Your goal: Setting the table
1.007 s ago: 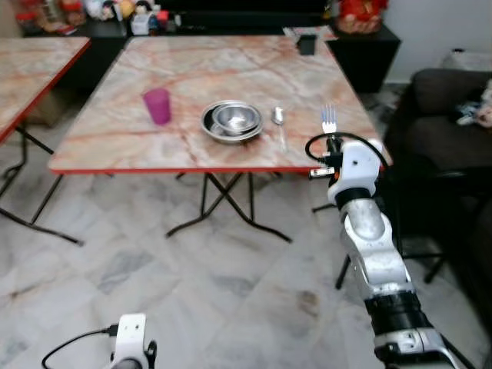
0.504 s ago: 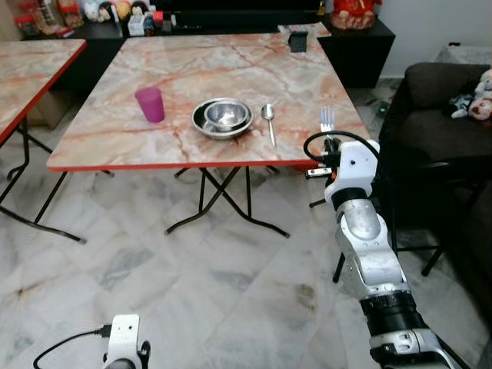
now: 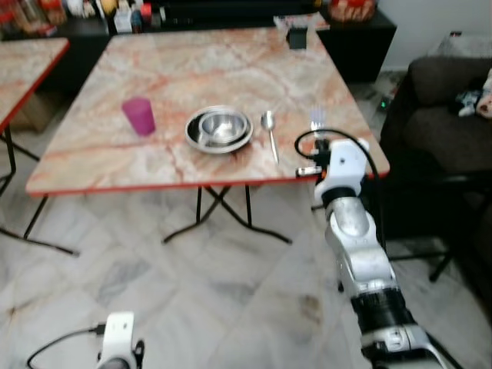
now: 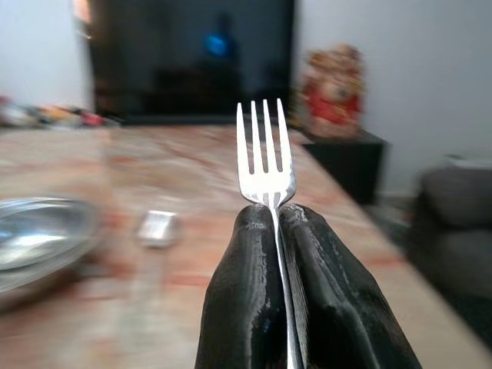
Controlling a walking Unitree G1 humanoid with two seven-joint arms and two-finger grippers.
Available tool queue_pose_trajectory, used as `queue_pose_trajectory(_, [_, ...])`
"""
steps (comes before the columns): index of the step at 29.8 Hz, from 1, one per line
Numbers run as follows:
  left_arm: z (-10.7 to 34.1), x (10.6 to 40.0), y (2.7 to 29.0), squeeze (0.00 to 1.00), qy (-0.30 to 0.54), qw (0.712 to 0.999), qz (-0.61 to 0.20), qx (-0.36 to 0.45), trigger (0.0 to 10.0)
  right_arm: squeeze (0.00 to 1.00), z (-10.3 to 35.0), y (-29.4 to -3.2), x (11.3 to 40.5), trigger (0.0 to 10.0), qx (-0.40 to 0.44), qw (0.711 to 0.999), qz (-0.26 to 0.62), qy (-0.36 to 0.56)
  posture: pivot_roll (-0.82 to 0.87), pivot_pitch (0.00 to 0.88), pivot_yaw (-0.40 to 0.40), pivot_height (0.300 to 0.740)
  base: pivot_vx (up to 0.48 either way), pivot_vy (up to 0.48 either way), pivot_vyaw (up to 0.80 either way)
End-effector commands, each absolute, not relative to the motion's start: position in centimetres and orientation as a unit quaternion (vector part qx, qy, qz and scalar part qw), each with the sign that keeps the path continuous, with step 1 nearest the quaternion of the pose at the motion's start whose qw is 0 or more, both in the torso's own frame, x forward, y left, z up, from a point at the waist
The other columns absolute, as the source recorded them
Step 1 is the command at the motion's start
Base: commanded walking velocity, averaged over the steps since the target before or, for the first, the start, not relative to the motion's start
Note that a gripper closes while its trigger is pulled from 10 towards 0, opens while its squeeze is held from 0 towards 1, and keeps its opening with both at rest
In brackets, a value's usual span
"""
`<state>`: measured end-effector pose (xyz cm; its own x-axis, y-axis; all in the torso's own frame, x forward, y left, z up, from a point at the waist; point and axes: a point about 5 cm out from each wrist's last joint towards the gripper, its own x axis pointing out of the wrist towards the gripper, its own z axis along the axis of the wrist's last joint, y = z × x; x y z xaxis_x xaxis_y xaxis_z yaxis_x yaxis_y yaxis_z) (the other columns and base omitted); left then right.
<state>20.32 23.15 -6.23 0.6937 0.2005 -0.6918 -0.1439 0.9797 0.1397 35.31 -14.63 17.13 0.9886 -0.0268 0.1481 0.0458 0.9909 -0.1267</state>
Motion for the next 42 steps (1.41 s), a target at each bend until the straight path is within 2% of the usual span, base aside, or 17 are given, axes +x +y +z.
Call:
queue_pose_trajectory(1, [-6.6,19.6,23.4,0.00,0.392,0.914,0.097,0.034,10.0,0.00,17.7,-14.1,35.5,10.0,-0.061,0.995,-0.014,-0.081,0.02,0.099,0.013,0.740,0.394,0.000,0.00])
queue_pose_trajectory(11, [-6.5,19.8,23.4,0.00,0.389,0.915,0.100,0.032,10.0,0.00,17.2,-13.5,35.6,10.0,-0.085,0.994,-0.002,-0.066,0.02,0.118,0.013,0.740,0.398,0.000,0.00])
queue_pose_trajectory(20, [-6.5,19.8,23.4,0.00,0.388,0.915,0.102,0.029,10.0,0.00,17.3,-13.7,35.6,10.0,-0.071,0.995,-0.008,-0.065,0.02,0.132,0.015,0.740,0.399,0.000,0.00])
queue_pose_trajectory(37, [-6.5,19.7,23.6,0.00,0.390,0.915,0.097,0.034,10.0,0.00,16.9,-13.0,35.4,10.0,-0.066,0.996,0.001,-0.061,0.02,0.112,0.022,0.740,0.398,0.000,0.00])
queue_pose_trajectory(42, [-6.5,19.6,23.5,0.00,0.391,0.915,0.091,0.028,10.0,0.00,16.6,-13.0,35.3,10.0,-0.070,0.996,-0.005,-0.052,0.01,0.118,0.028,0.740,0.064,0.000,0.00])
